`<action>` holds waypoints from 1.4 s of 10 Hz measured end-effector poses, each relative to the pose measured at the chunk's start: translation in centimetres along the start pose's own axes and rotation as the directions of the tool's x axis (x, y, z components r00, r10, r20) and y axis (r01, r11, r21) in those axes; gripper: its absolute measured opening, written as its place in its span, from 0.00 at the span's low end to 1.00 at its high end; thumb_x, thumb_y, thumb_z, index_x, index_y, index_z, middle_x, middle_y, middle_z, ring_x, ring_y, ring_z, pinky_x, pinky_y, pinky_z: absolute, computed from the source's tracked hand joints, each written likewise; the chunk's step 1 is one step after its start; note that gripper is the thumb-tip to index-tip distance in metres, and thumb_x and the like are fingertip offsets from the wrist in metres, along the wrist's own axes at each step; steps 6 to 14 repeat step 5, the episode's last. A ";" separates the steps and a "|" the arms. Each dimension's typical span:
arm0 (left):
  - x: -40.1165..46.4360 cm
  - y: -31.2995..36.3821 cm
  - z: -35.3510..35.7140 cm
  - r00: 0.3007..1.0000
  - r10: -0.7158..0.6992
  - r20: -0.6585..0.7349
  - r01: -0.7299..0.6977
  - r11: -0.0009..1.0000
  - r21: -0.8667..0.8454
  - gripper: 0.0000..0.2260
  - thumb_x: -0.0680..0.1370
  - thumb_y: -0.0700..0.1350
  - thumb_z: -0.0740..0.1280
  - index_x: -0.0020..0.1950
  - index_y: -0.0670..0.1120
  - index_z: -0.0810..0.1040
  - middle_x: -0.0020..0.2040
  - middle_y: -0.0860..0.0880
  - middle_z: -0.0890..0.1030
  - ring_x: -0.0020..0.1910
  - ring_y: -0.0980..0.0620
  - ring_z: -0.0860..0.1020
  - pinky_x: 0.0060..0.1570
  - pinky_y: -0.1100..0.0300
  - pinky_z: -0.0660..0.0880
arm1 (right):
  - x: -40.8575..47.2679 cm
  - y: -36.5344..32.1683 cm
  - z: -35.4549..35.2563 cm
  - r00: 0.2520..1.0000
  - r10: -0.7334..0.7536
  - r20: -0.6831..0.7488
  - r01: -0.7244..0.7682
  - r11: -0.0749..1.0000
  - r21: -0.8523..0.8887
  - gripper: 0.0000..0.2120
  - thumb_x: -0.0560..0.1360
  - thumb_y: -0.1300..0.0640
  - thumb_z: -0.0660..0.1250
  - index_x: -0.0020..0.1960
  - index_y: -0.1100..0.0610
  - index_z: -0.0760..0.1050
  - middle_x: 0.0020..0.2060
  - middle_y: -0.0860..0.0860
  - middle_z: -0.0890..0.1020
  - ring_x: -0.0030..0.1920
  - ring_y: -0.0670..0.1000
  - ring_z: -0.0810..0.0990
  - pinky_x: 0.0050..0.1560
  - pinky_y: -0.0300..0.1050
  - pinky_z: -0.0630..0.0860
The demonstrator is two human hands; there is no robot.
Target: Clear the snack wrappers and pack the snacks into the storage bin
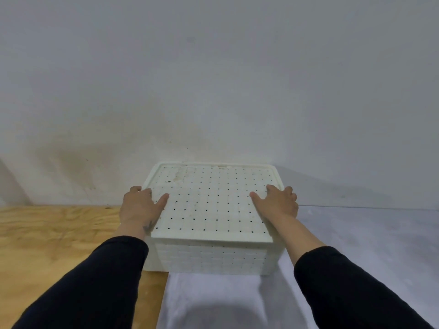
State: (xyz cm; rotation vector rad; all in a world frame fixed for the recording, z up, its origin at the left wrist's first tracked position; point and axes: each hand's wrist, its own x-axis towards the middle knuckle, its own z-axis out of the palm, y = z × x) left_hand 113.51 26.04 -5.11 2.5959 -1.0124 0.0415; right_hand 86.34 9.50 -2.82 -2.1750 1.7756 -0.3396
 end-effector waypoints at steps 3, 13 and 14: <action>-0.3 -0.9 -0.2 0.999 -0.010 0.033 0.011 1.000 -0.028 0.28 0.77 0.64 0.55 0.58 0.42 0.77 0.68 0.41 0.70 0.67 0.44 0.69 0.62 0.49 0.71 | -0.5 -0.4 1.2 0.999 -0.030 0.027 0.032 0.997 -0.073 0.33 0.75 0.33 0.52 0.73 0.51 0.61 0.67 0.59 0.65 0.66 0.60 0.65 0.62 0.52 0.69; -2.5 -2.5 -1.8 0.999 -0.015 -0.043 0.000 0.944 -0.330 0.29 0.78 0.63 0.54 0.71 0.46 0.70 0.74 0.47 0.66 0.74 0.47 0.62 0.71 0.51 0.60 | -1.2 -0.1 -0.4 0.990 -0.100 0.097 0.103 0.994 -0.031 0.30 0.75 0.35 0.54 0.74 0.45 0.59 0.77 0.60 0.50 0.77 0.61 0.47 0.75 0.59 0.49; -2.5 -2.5 -1.8 0.999 -0.015 -0.043 0.000 0.944 -0.330 0.29 0.78 0.63 0.54 0.71 0.46 0.70 0.74 0.47 0.66 0.74 0.47 0.62 0.71 0.51 0.60 | -1.2 -0.1 -0.4 0.990 -0.100 0.097 0.103 0.994 -0.031 0.30 0.75 0.35 0.54 0.74 0.45 0.59 0.77 0.60 0.50 0.77 0.61 0.47 0.75 0.59 0.49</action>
